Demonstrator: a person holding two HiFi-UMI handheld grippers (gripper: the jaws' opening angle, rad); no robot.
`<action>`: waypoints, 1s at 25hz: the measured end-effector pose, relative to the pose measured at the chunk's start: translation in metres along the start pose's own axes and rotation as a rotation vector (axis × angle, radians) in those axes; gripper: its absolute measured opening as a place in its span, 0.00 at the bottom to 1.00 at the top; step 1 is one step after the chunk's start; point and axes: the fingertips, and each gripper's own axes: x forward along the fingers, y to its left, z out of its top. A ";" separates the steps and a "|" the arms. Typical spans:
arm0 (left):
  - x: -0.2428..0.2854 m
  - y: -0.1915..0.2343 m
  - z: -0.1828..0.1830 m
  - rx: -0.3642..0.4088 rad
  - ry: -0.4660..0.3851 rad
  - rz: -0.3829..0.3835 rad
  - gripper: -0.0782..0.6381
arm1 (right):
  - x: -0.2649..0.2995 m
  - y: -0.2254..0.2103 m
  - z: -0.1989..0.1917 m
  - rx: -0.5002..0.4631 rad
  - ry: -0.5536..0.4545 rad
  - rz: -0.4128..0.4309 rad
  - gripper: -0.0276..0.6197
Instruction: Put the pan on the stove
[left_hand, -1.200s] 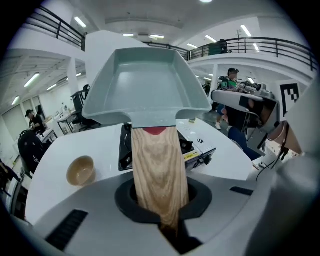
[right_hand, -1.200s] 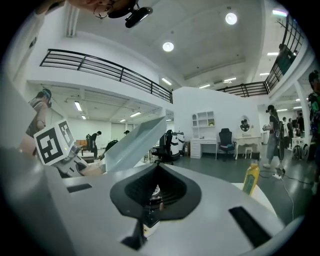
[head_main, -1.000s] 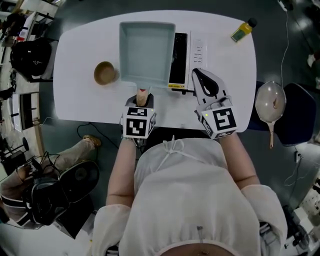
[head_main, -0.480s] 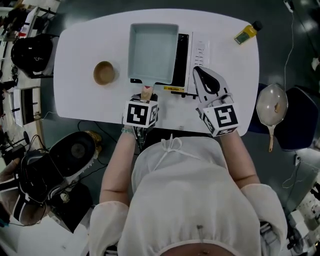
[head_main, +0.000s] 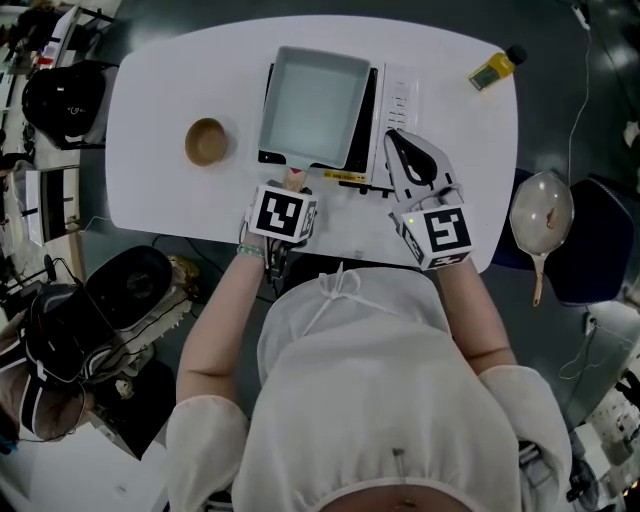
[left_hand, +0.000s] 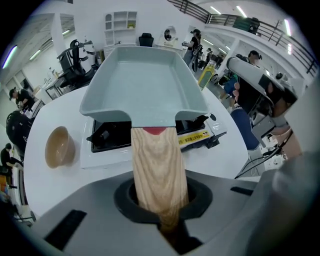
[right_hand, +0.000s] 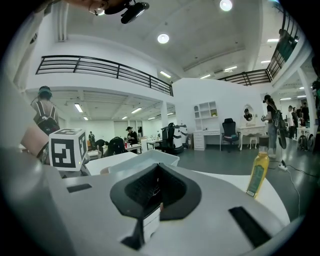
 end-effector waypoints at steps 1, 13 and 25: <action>0.000 0.000 0.000 0.004 0.007 -0.006 0.18 | 0.000 0.000 -0.001 0.004 0.001 0.000 0.05; -0.012 -0.017 0.005 -0.134 0.126 -0.156 0.18 | -0.005 -0.002 0.004 0.036 -0.002 -0.044 0.05; -0.016 -0.037 0.017 -0.177 0.125 -0.317 0.46 | -0.010 -0.002 0.007 0.051 0.013 -0.156 0.05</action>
